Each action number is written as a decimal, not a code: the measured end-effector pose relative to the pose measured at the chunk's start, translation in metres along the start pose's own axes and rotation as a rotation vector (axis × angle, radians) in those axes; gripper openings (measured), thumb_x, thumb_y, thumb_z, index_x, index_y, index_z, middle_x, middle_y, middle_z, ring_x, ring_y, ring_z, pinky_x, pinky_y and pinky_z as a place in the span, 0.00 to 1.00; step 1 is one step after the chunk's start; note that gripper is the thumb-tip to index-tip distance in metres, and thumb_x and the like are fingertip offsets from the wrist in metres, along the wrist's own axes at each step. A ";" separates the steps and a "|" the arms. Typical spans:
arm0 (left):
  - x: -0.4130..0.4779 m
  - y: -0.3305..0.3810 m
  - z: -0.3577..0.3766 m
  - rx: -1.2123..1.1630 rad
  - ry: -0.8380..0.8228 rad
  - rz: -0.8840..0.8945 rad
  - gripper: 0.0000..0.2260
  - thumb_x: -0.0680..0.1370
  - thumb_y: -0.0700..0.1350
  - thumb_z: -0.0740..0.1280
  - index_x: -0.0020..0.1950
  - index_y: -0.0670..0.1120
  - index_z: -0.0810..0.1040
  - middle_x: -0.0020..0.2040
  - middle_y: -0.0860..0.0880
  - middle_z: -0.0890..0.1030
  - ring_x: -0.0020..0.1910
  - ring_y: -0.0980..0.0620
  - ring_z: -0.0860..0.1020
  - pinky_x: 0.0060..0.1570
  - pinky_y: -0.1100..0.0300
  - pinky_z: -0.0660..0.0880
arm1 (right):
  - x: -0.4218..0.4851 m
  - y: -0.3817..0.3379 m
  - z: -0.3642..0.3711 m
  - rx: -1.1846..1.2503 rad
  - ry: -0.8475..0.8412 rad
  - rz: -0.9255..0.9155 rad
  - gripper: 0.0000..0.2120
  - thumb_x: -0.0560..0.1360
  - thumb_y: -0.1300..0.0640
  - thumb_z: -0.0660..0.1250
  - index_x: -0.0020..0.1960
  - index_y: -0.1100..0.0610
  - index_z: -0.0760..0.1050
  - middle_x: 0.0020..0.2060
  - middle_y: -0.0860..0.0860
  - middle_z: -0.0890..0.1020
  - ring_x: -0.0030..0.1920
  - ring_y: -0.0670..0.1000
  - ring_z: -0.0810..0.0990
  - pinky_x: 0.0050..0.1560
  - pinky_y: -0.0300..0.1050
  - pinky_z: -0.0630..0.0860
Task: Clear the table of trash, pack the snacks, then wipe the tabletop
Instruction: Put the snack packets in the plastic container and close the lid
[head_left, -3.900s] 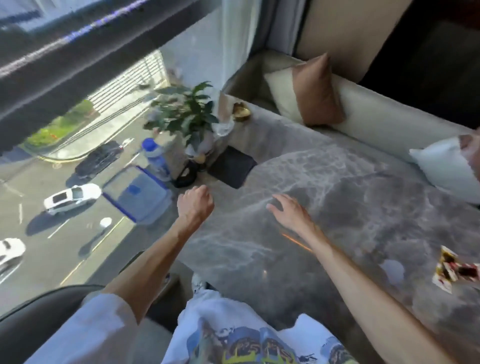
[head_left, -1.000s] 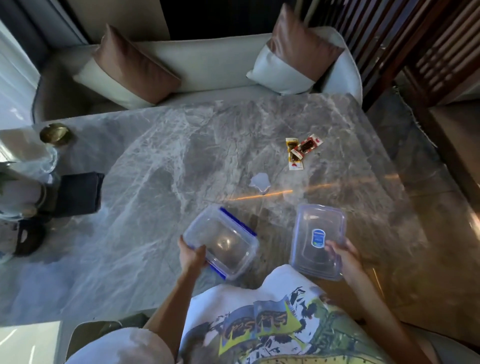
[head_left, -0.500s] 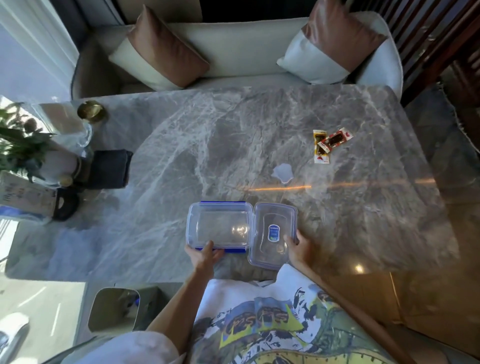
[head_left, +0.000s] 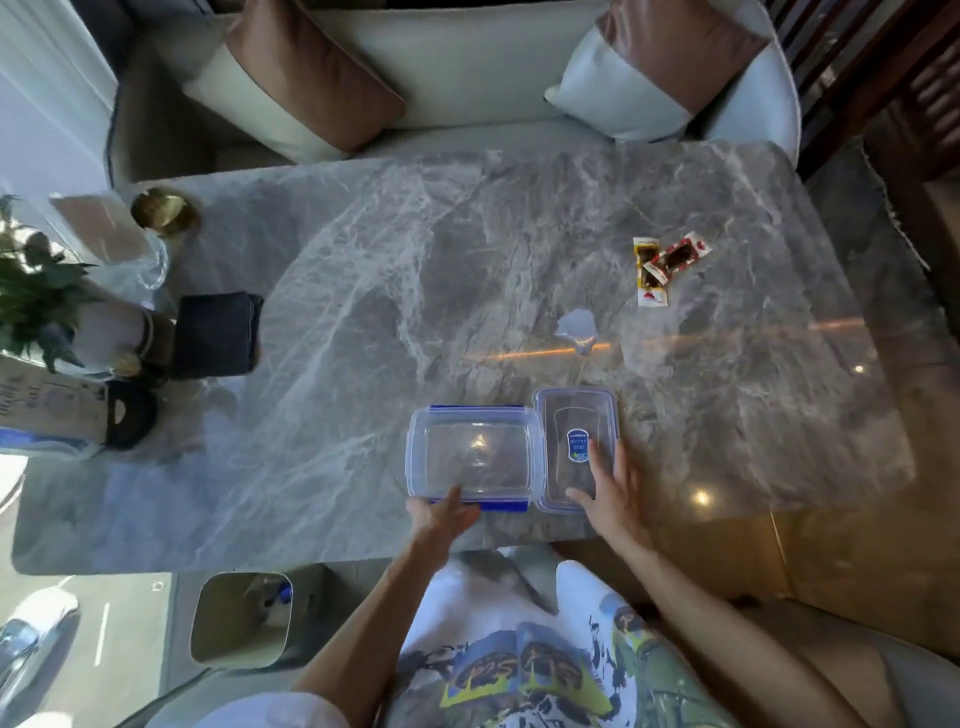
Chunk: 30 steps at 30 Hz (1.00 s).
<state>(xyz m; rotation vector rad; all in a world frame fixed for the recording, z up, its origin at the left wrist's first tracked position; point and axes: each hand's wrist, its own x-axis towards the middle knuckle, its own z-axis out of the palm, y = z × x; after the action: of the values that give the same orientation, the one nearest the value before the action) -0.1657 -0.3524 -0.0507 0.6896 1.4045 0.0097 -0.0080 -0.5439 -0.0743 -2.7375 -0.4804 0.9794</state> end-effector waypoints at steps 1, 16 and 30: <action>-0.002 0.002 0.001 -0.005 0.018 -0.025 0.22 0.79 0.40 0.67 0.67 0.32 0.62 0.53 0.31 0.76 0.35 0.43 0.79 0.29 0.56 0.82 | 0.002 -0.002 -0.002 0.003 -0.009 0.004 0.41 0.75 0.43 0.68 0.80 0.47 0.48 0.80 0.55 0.42 0.79 0.61 0.49 0.76 0.56 0.56; 0.023 0.194 0.233 1.538 0.411 0.653 0.21 0.79 0.56 0.57 0.67 0.45 0.69 0.68 0.39 0.73 0.70 0.38 0.67 0.72 0.40 0.58 | 0.171 0.052 -0.266 0.128 0.428 -0.068 0.25 0.75 0.44 0.67 0.70 0.49 0.72 0.61 0.55 0.82 0.62 0.58 0.79 0.59 0.52 0.75; 0.102 0.190 0.520 1.255 0.181 0.244 0.27 0.79 0.58 0.59 0.72 0.42 0.66 0.71 0.40 0.71 0.71 0.39 0.67 0.69 0.44 0.65 | 0.402 0.083 -0.327 -0.158 0.015 -0.430 0.19 0.74 0.59 0.70 0.64 0.51 0.78 0.63 0.50 0.79 0.66 0.53 0.75 0.66 0.47 0.72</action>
<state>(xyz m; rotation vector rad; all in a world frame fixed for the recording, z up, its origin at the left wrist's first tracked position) 0.3959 -0.3843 -0.0540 1.9200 1.3919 -0.6795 0.5151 -0.4982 -0.0820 -2.5990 -1.1278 0.8363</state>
